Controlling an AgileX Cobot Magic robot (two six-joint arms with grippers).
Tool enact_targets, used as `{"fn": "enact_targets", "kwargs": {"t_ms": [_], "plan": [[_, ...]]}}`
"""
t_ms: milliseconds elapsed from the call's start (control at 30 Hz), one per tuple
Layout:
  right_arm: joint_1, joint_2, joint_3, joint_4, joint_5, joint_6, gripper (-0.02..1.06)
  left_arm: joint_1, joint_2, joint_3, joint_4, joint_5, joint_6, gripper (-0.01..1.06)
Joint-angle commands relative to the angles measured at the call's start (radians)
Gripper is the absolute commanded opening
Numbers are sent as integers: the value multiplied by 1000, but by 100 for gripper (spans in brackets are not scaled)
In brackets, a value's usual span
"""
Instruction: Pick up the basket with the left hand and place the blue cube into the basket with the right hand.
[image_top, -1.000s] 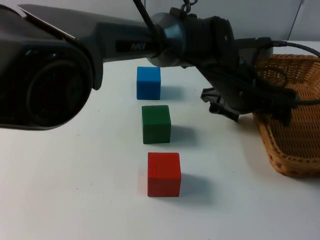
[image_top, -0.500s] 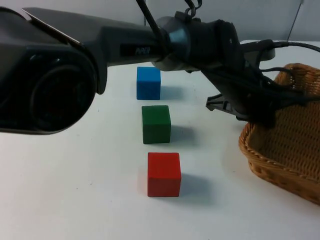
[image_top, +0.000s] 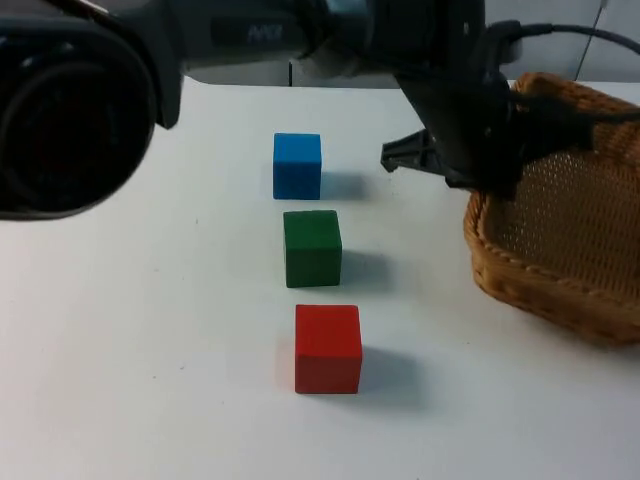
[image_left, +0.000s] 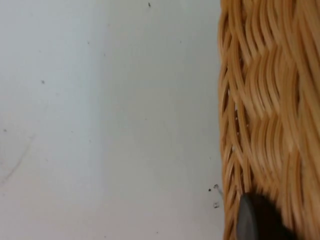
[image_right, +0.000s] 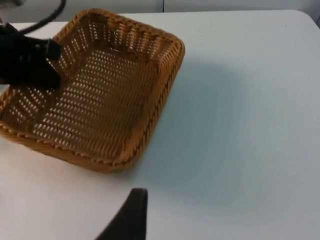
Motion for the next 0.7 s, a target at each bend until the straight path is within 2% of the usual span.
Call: {"fn": "enact_targets", "kwargs": {"t_ms": [0, 200, 667], "plan": [[4, -2, 6, -1, -9, 1, 104, 10, -43, 0, -5, -6, -31, 0], [4, -2, 6, -1, -9, 1, 104, 42, -111, 0, -41, 66, -22, 0], [4, -2, 6, -1, -9, 1, 104, 42, -235, 2, -27, 66, -15, 0]]}}
